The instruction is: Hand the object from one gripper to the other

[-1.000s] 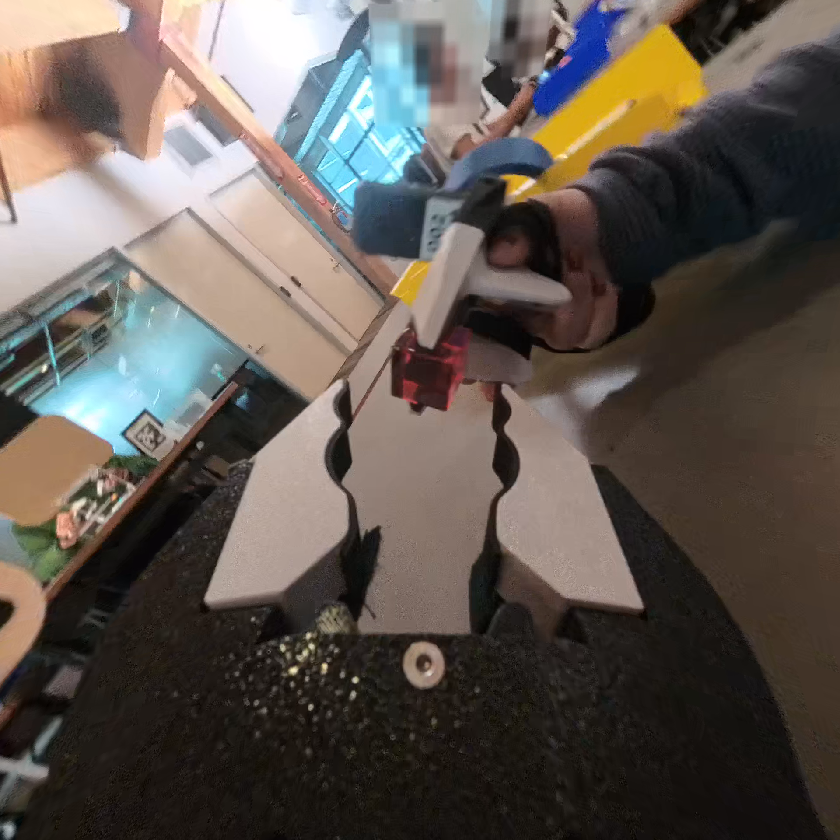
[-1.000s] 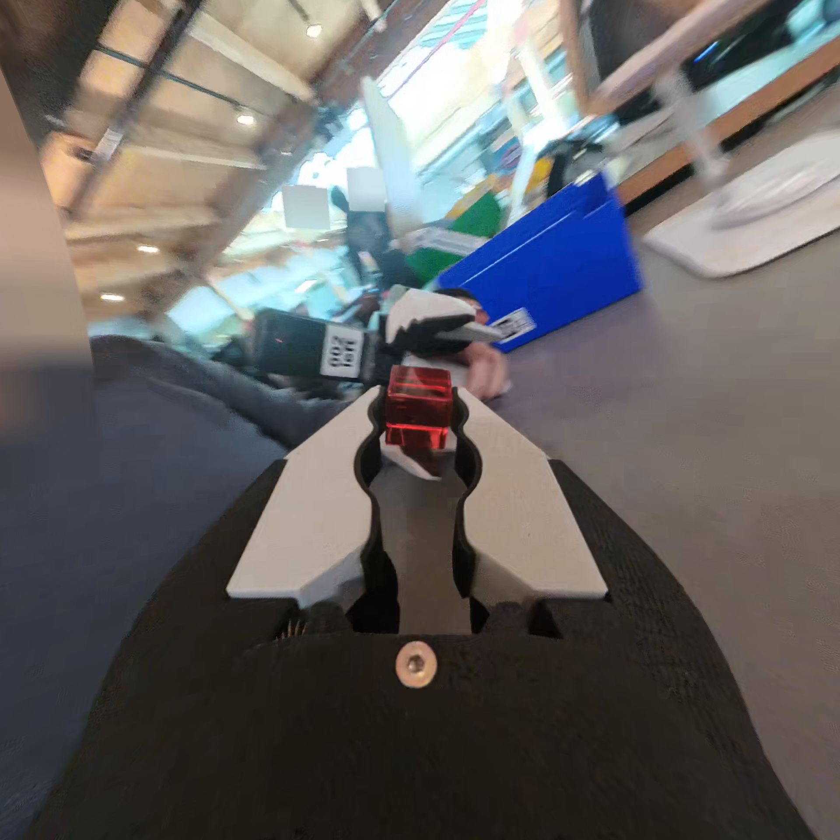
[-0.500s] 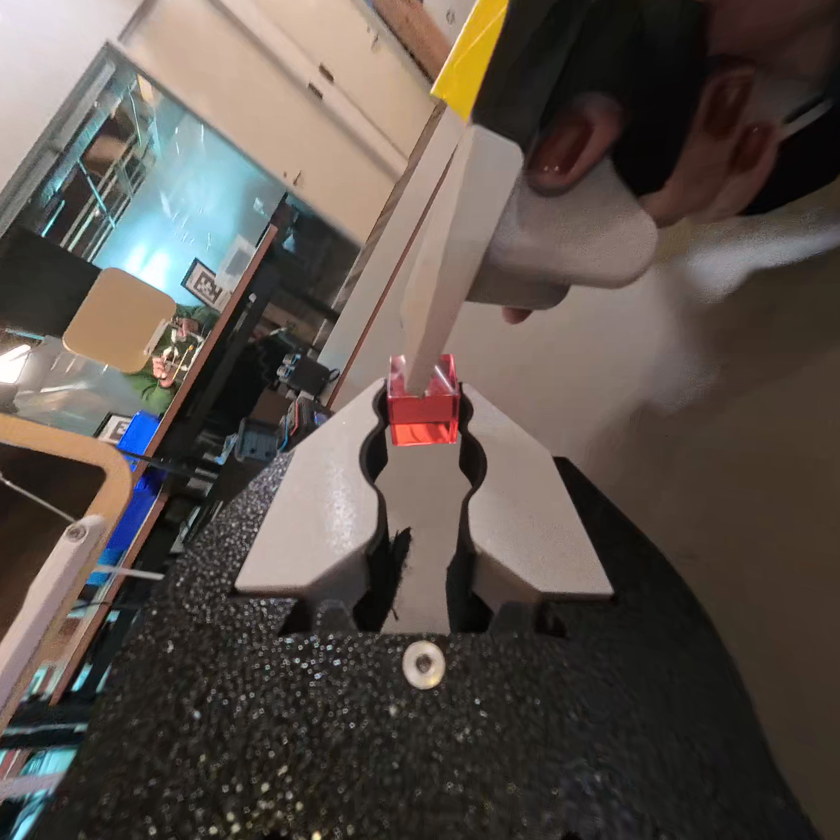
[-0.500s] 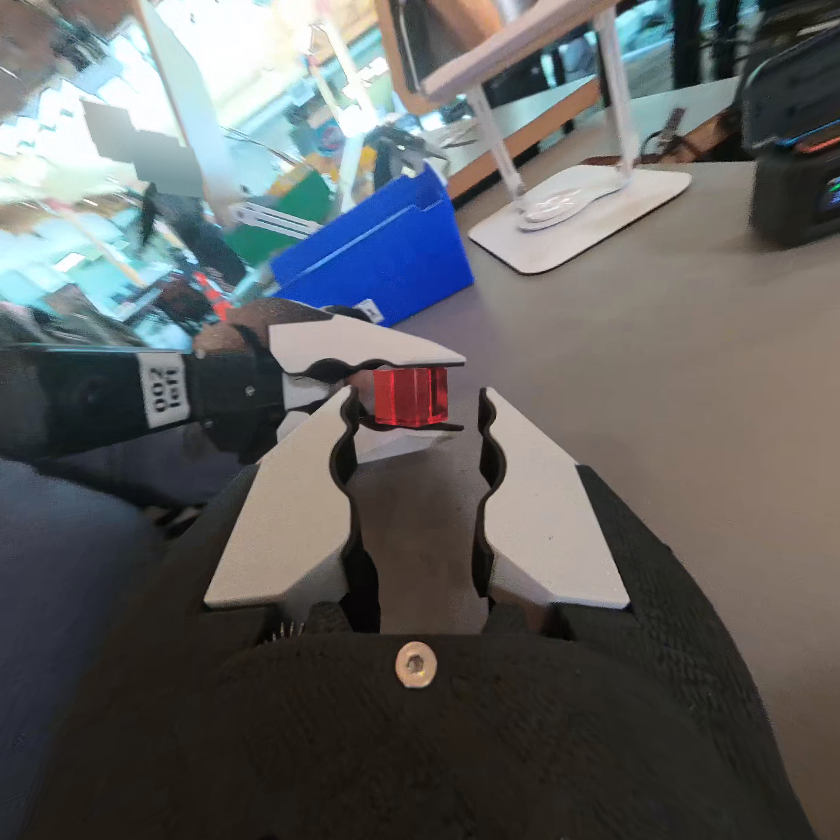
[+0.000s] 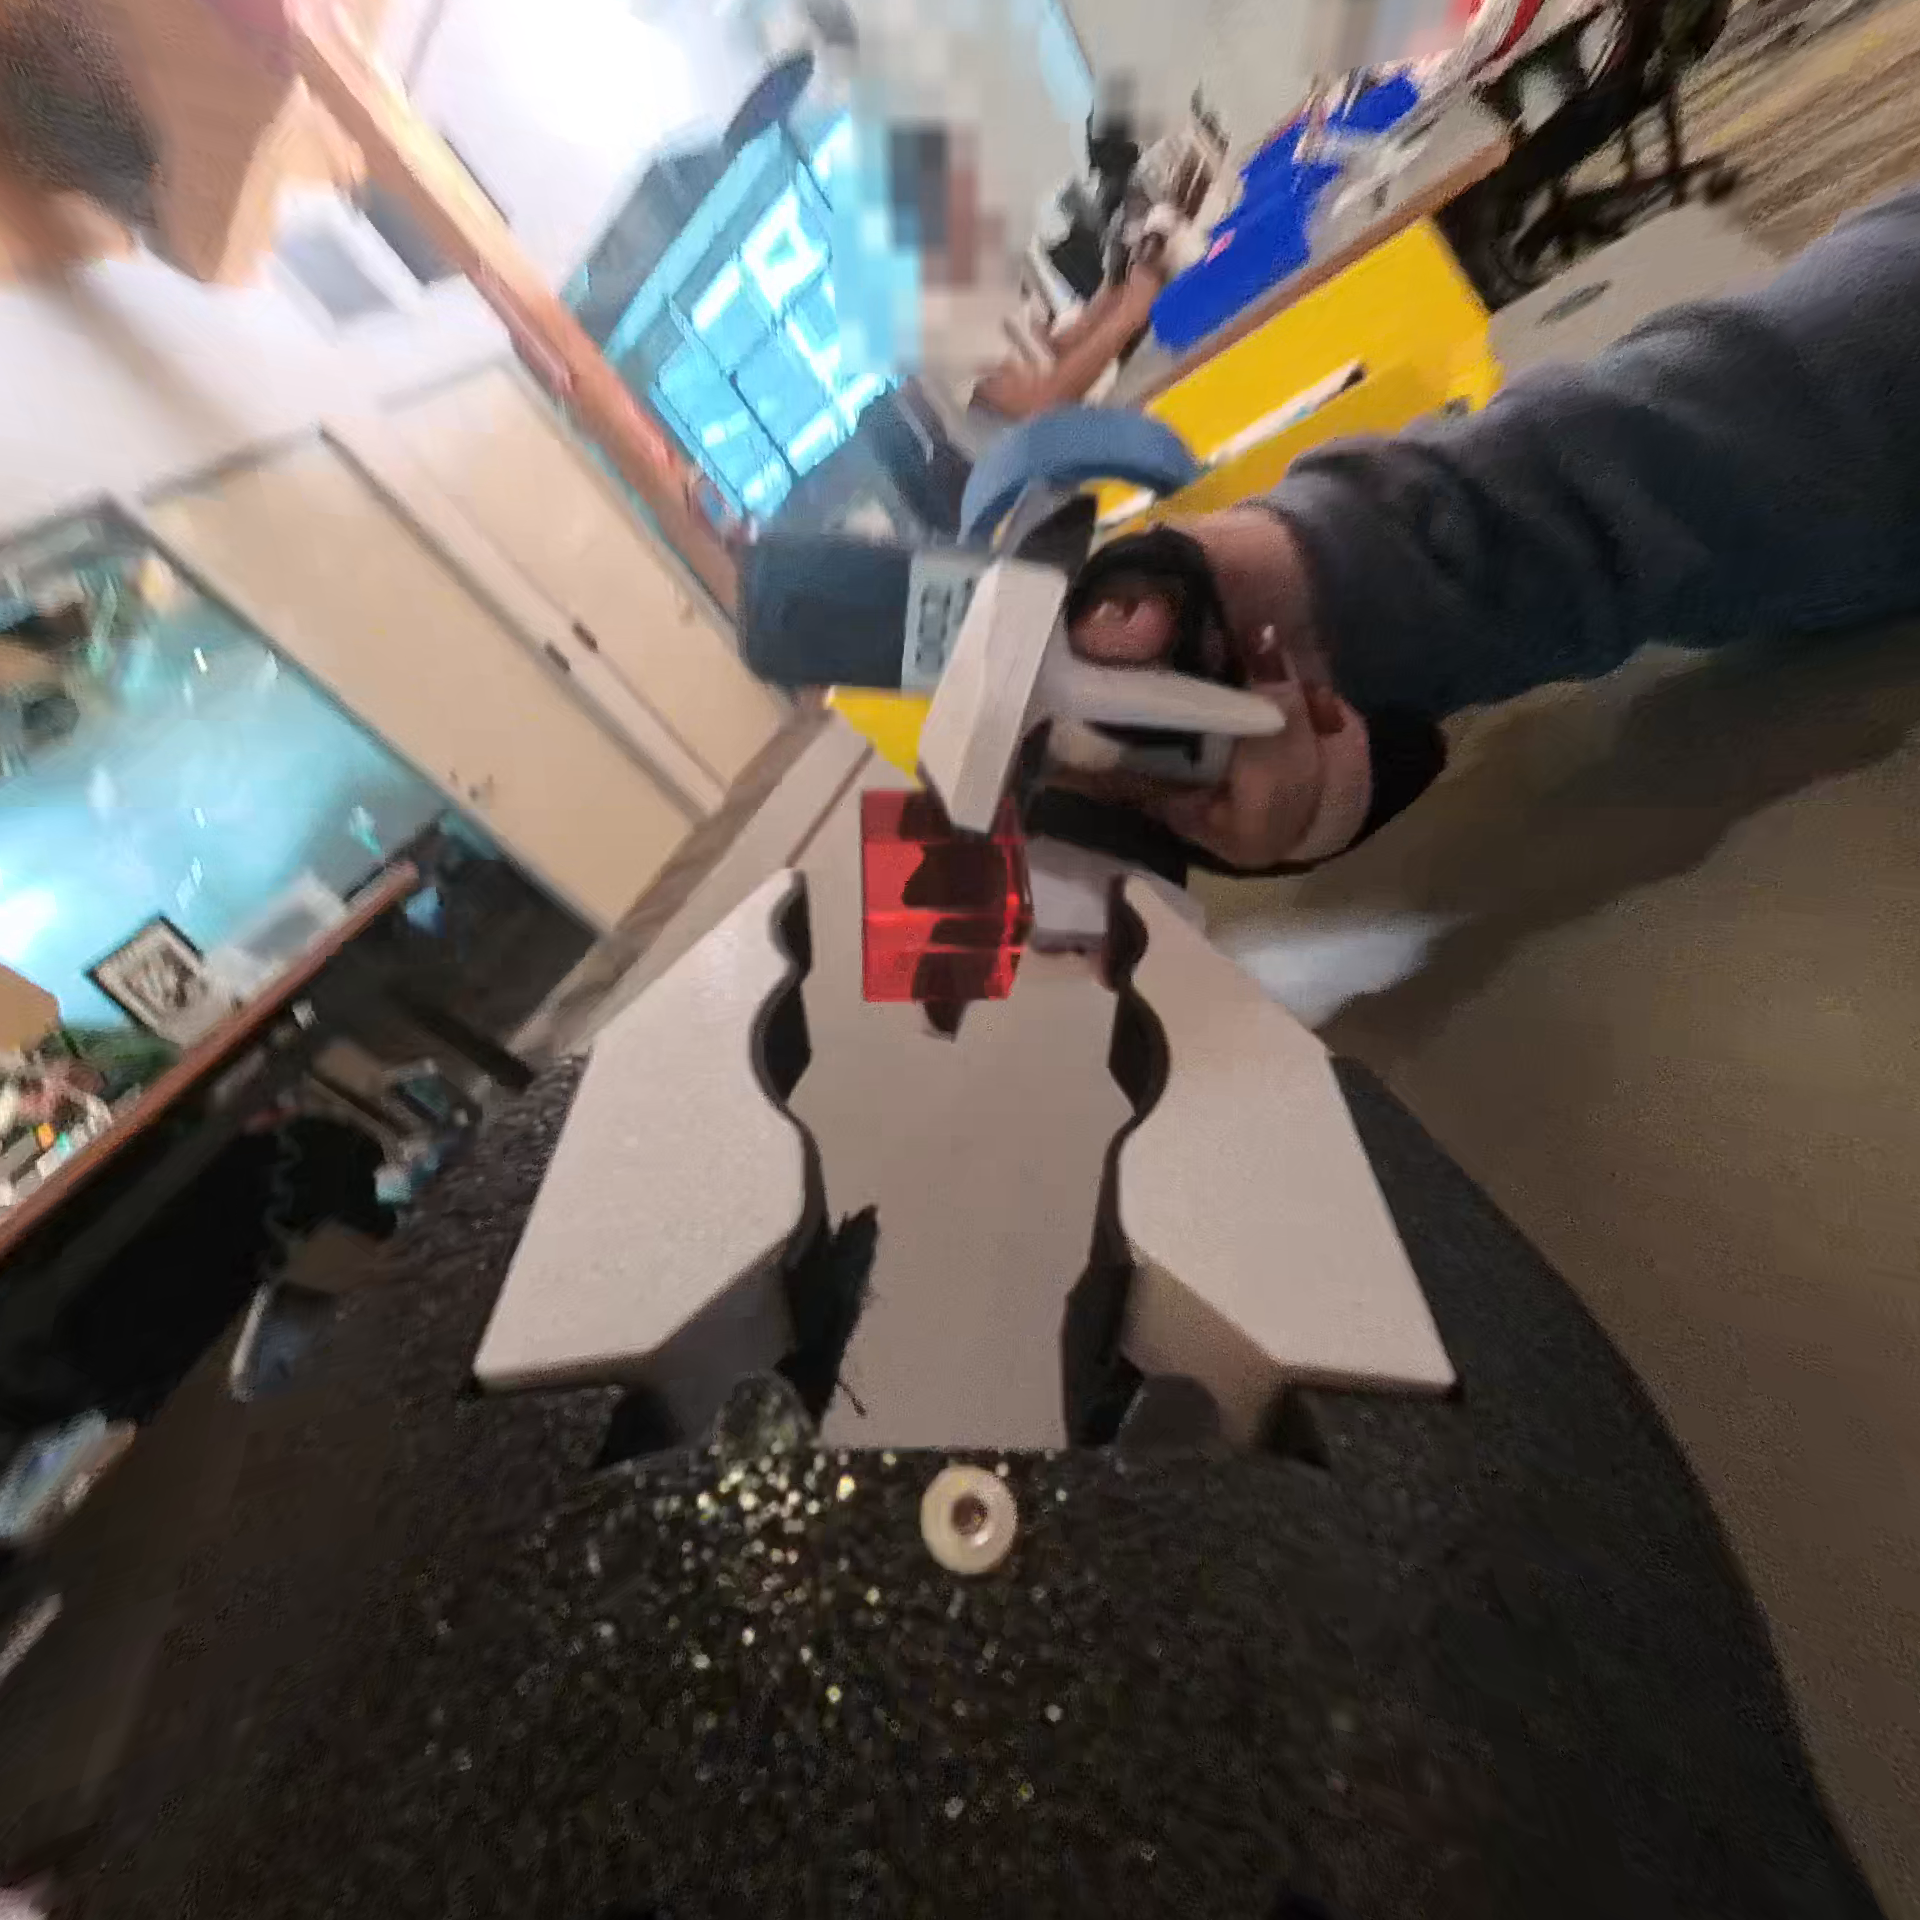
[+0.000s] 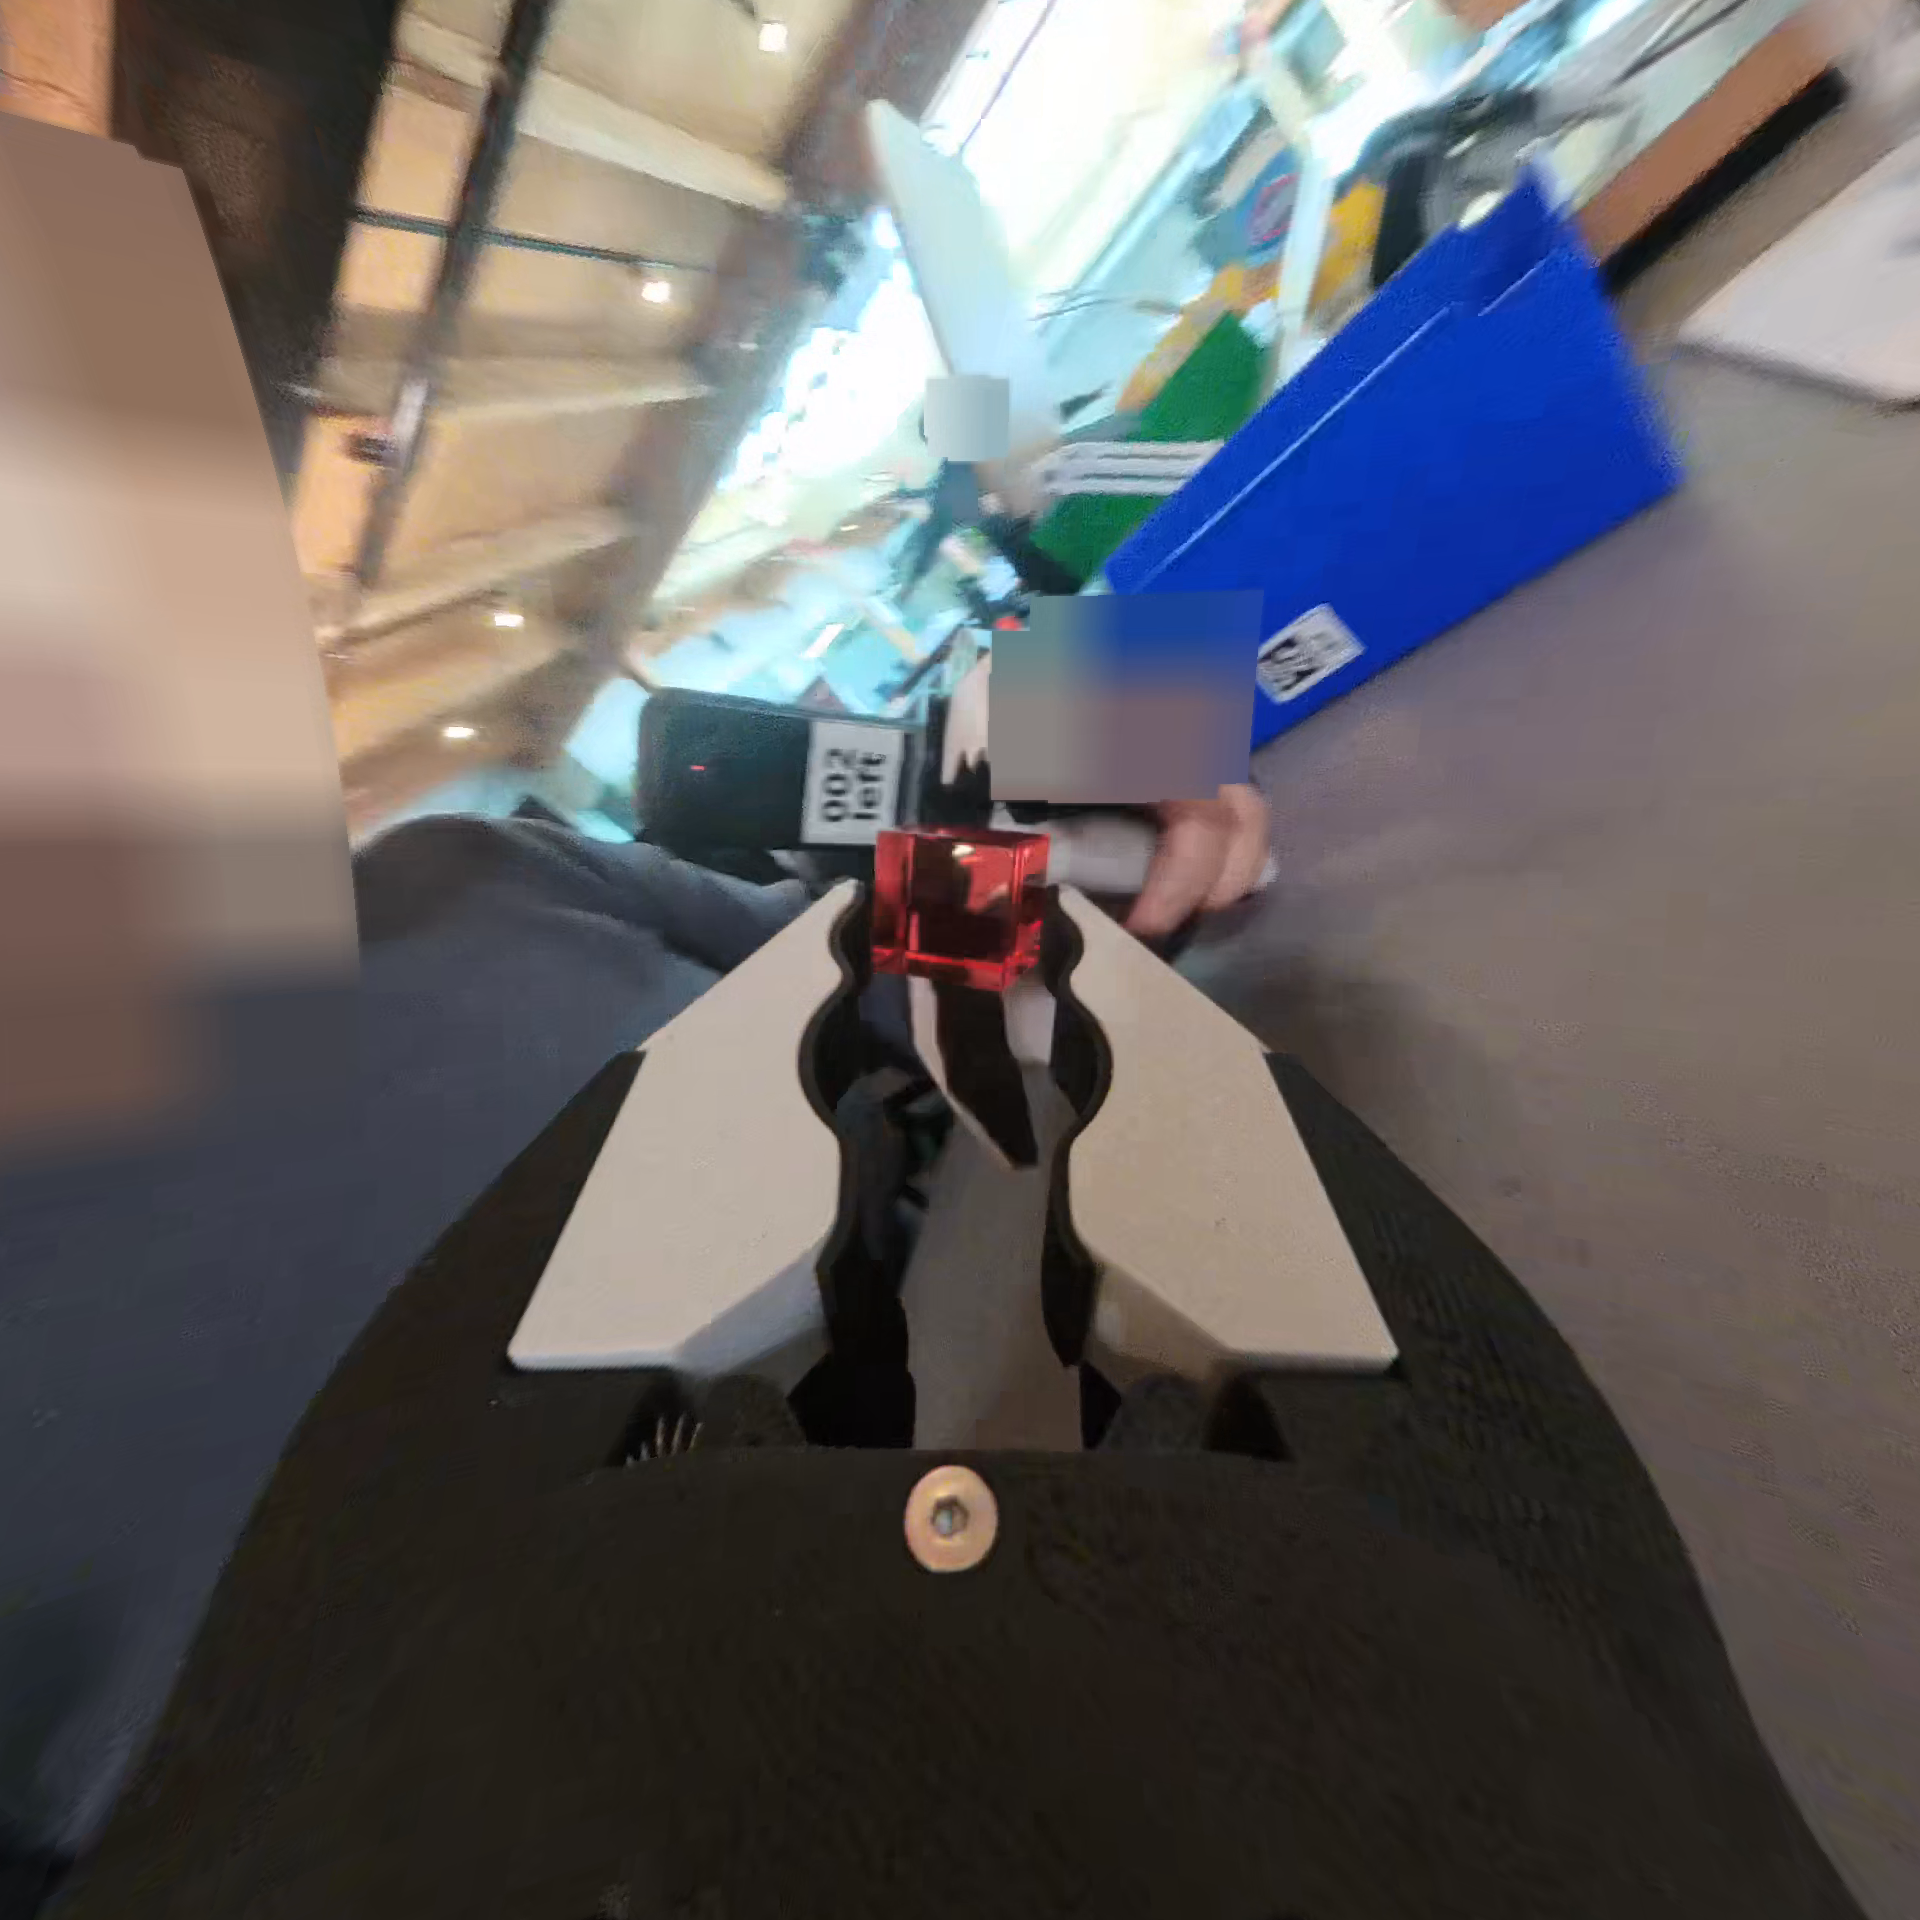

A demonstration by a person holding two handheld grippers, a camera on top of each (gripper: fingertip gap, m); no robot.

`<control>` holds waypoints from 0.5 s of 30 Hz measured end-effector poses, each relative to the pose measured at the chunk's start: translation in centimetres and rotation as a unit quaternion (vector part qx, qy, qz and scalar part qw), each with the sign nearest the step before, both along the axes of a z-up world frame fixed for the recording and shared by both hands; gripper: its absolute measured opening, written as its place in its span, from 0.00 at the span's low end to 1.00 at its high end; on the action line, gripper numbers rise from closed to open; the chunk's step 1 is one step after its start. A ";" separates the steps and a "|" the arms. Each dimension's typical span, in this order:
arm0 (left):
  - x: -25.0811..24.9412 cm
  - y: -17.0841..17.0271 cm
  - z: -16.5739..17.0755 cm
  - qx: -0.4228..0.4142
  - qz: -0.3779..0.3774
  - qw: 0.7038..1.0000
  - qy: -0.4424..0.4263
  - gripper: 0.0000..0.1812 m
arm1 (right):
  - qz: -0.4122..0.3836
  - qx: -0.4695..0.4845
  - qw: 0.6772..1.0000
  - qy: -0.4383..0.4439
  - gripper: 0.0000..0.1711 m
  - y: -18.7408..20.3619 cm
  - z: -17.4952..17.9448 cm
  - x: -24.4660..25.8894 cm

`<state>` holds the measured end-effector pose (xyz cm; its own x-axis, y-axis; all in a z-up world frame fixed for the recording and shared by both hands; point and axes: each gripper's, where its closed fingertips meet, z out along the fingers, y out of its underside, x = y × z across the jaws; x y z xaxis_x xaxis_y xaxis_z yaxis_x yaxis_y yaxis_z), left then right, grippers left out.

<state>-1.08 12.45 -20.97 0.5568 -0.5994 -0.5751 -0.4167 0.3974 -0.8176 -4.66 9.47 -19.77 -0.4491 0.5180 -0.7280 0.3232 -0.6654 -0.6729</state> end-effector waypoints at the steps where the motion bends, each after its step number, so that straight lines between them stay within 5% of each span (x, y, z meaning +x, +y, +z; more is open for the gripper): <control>1: 0.3 -0.6 0.4 0.022 -0.014 1.000 0.001 0.24 | 0.015 -0.006 1.000 -0.004 0.18 -0.3 -0.1 0.2; 4: 0.3 -1.0 1.2 0.058 -0.007 0.998 0.002 0.14 | 0.034 -0.009 0.999 -0.004 0.18 -1.0 -0.2 0.2; 8: -2.1 2.4 -0.4 0.014 0.119 0.991 0.053 0.14 | -0.096 0.068 0.993 -0.030 0.27 2.3 -1.4 -1.1; 15: -3.5 4.2 -3.0 0.004 0.220 0.963 0.158 0.14 | -0.244 0.345 0.898 -0.124 0.31 4.9 -4.1 -2.2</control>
